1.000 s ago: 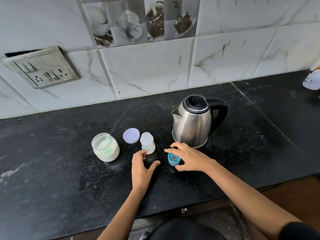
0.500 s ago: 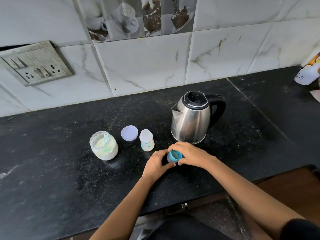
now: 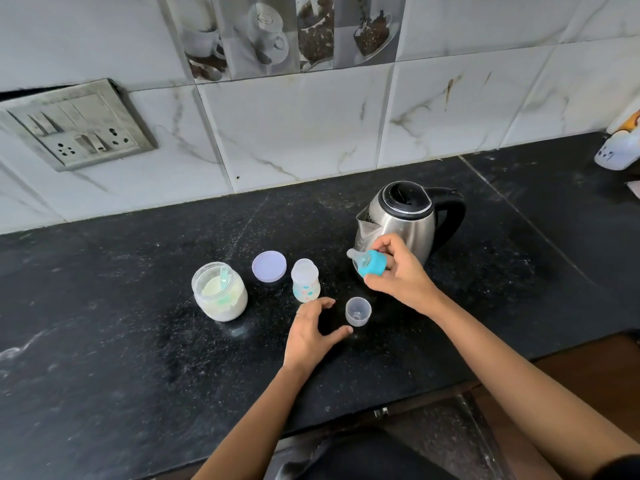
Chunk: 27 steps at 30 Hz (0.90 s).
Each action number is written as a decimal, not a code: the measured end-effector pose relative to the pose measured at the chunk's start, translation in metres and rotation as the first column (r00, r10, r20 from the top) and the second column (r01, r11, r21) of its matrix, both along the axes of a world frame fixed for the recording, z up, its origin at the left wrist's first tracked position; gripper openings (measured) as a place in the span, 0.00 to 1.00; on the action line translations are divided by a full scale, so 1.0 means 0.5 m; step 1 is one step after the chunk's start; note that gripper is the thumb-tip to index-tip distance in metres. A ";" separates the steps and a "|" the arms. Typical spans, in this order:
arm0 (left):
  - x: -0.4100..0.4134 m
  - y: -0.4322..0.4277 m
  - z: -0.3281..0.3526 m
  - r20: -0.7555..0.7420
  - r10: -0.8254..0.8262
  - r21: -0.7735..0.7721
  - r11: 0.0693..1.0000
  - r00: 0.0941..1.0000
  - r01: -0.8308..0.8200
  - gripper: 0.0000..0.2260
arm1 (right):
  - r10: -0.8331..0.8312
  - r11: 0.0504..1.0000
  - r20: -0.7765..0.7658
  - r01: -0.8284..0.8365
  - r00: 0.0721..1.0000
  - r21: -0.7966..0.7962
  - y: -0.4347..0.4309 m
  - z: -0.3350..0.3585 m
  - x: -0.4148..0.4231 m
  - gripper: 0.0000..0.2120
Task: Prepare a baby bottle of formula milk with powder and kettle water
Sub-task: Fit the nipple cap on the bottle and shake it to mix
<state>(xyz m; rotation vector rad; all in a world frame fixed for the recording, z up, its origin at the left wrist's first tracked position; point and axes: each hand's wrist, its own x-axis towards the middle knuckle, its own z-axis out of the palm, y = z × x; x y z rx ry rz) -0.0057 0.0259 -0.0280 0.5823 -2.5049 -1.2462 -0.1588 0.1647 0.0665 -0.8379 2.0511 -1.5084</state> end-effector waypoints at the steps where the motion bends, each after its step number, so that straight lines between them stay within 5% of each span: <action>1: 0.011 -0.008 -0.002 -0.055 0.068 -0.023 0.997 0.996 -0.069 0.22 | -0.030 0.999 0.054 0.032 0.998 -0.022 -0.013 -0.010 0.003 0.23; 7: 0.019 -0.078 0.008 -0.122 0.354 0.159 0.929 0.927 -0.333 0.27 | 0.038 0.999 0.087 -0.035 0.995 -0.038 -0.129 -0.031 0.020 0.22; 12: -0.012 -0.123 0.015 -0.045 0.196 0.237 0.955 0.979 -0.181 0.33 | 0.189 0.981 0.018 -0.190 0.982 0.049 -0.191 -0.047 0.003 0.24; 18: -0.042 -0.134 0.024 -0.038 0.092 0.322 0.944 0.995 -0.075 0.23 | 0.343 0.920 -0.038 -0.328 0.938 0.214 -0.200 -0.058 -0.012 0.23; 27: -0.043 -0.130 0.022 -0.059 0.119 0.340 0.936 0.991 -0.092 0.24 | 0.351 0.909 -0.194 -0.284 0.916 0.304 -0.210 -0.051 -0.014 0.25</action>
